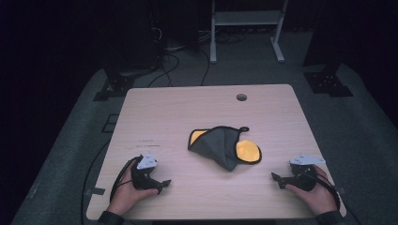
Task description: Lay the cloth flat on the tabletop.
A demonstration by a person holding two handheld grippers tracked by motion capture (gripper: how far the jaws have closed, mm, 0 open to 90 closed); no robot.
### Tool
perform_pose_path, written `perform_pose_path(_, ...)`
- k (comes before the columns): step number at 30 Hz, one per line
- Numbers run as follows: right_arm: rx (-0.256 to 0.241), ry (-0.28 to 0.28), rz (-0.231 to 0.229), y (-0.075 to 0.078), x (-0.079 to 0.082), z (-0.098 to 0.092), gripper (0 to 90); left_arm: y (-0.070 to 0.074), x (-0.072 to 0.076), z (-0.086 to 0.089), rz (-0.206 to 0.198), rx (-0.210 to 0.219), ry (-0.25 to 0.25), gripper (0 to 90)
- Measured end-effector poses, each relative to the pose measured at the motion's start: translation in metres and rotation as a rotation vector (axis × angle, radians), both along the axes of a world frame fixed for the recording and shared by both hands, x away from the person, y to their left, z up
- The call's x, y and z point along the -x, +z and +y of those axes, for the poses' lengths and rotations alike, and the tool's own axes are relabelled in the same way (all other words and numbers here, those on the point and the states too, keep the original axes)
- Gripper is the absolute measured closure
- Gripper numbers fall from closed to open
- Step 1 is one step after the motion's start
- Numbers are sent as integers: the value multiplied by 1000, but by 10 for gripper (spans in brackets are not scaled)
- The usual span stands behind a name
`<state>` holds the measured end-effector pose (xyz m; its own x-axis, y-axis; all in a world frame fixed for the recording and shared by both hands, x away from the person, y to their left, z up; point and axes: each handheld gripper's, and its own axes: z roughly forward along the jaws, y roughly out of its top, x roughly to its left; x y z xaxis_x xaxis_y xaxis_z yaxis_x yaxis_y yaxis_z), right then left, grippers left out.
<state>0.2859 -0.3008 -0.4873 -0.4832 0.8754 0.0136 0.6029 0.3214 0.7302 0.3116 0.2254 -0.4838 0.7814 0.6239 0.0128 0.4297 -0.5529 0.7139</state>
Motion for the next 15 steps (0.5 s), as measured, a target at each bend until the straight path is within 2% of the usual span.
perform_pose_path(11, 0, 0, 0, 0, 0, 0, 101, 0, 0, 0, 0, 0, 5, 0)
perform_pose_path(15, -3, -5, -6, 0, 1, -1, 135, 0, 0, 1, -4, 4, 15, 8)
